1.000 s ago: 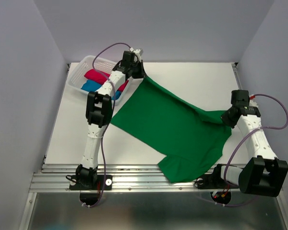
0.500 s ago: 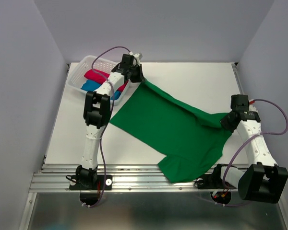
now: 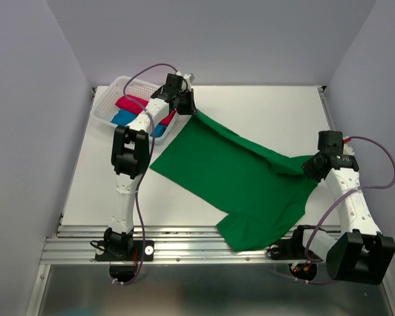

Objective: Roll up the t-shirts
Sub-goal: Fold the T-shirt at the center of the board.

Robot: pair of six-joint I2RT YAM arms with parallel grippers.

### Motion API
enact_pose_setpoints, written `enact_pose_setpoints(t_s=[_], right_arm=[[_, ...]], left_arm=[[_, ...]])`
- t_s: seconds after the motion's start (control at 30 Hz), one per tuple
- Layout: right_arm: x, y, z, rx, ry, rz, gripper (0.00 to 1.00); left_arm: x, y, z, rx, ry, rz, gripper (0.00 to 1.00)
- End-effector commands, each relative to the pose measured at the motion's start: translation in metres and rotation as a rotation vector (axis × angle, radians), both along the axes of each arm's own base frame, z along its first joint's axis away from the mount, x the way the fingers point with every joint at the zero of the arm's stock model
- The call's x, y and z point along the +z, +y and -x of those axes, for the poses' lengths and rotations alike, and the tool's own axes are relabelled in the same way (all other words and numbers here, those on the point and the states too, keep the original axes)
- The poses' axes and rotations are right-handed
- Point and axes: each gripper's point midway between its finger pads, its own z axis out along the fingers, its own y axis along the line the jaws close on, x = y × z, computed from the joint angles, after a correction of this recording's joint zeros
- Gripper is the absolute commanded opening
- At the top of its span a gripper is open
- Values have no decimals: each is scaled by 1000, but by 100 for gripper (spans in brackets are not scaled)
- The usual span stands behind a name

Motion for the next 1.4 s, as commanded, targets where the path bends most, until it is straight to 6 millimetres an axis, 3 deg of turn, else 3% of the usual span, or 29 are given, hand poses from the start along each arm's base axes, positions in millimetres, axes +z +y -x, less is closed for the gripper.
enact_pose_setpoints(t_s=[0.0, 0.3, 0.67, 0.7, 0.77, 0.8, 0.87, 0.9, 0.93, 0.97, 1.0, 1.07, 1.17, 1.3, 1.37], right_arm=[[4, 4, 6, 9, -10, -3, 1], [12, 8, 12, 12, -36, -20, 1], [1, 23, 32, 15, -22, -91, 1], [-1, 26, 34, 21, -20, -108, 1], [-9, 31, 43, 20, 6, -134, 1], [-11, 33, 46, 15, 12, -149, 1], [-21, 40, 54, 19, 35, -180, 2], [-21, 43, 57, 23, 33, -196, 20], [-23, 45, 61, 29, 43, -202, 27], [-26, 46, 65, 34, 56, -208, 29], [-26, 46, 67, 42, 63, -203, 41], [-23, 44, 71, 49, 77, -188, 54], [-17, 37, 70, 58, 93, -144, 56], [-4, 24, 57, 55, 81, -77, 53], [1, 23, 49, 70, 77, -71, 51]], left_arm=[[43, 6, 7, 11, -66, -5, 0], [40, 10, 12, 31, -50, -16, 0], [33, 14, 28, 41, 0, -30, 1], [34, 13, 32, 36, 11, -22, 5], [37, 9, 43, 25, 34, -18, 27], [38, 7, 47, 25, 32, -20, 44], [42, 4, 53, 25, 23, -27, 64], [52, 2, 55, 26, 4, -30, 85], [58, 1, 55, 28, -9, -30, 91], [64, -1, 55, 27, -21, -30, 92], [72, -3, 55, 29, -38, -28, 93], [81, -8, 55, 25, -60, -20, 93], [83, -21, 56, 3, -65, -10, 93], [63, -41, 59, -32, -31, -15, 87], [51, -47, 61, -40, -15, -24, 80]])
